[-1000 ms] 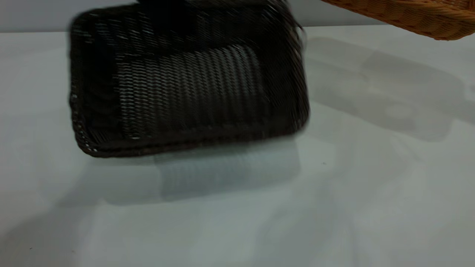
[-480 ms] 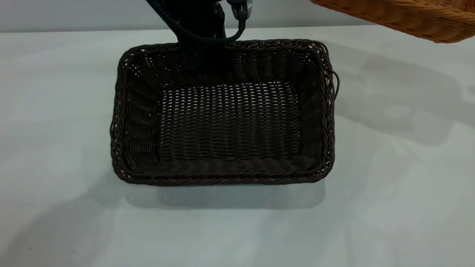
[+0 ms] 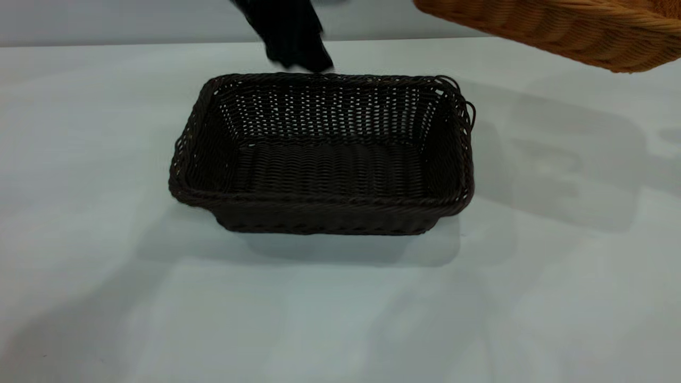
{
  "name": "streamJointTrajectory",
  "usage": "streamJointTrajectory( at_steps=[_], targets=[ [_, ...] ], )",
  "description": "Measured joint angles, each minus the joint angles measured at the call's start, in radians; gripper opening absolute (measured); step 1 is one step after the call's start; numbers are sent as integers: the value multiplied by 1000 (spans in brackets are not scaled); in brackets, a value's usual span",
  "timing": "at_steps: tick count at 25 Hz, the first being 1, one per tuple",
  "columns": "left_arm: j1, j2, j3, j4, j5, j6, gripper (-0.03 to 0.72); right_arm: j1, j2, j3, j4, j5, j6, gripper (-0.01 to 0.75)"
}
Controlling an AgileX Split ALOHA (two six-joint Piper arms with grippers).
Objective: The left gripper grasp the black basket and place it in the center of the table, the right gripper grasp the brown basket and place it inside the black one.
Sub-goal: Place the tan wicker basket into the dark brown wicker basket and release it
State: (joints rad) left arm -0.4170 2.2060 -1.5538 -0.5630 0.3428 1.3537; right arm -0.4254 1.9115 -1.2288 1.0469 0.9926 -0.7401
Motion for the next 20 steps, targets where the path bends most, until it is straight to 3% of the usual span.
streamJointTrajectory(
  at_steps=[4, 11, 16, 20],
  targets=[
    [123, -103, 0, 7, 56, -227, 446, 88, 0, 0, -77, 23, 95, 62],
    [318, -185, 0, 12, 163, -410, 446, 388, 6, 0, -167, -32, 274, 62],
    [363, -185, 0, 14, 211, -432, 446, 569, 56, 0, -175, -169, 358, 62],
    [368, -185, 0, 14, 227, -435, 446, 624, 109, 0, -157, -237, 370, 62]
  ],
)
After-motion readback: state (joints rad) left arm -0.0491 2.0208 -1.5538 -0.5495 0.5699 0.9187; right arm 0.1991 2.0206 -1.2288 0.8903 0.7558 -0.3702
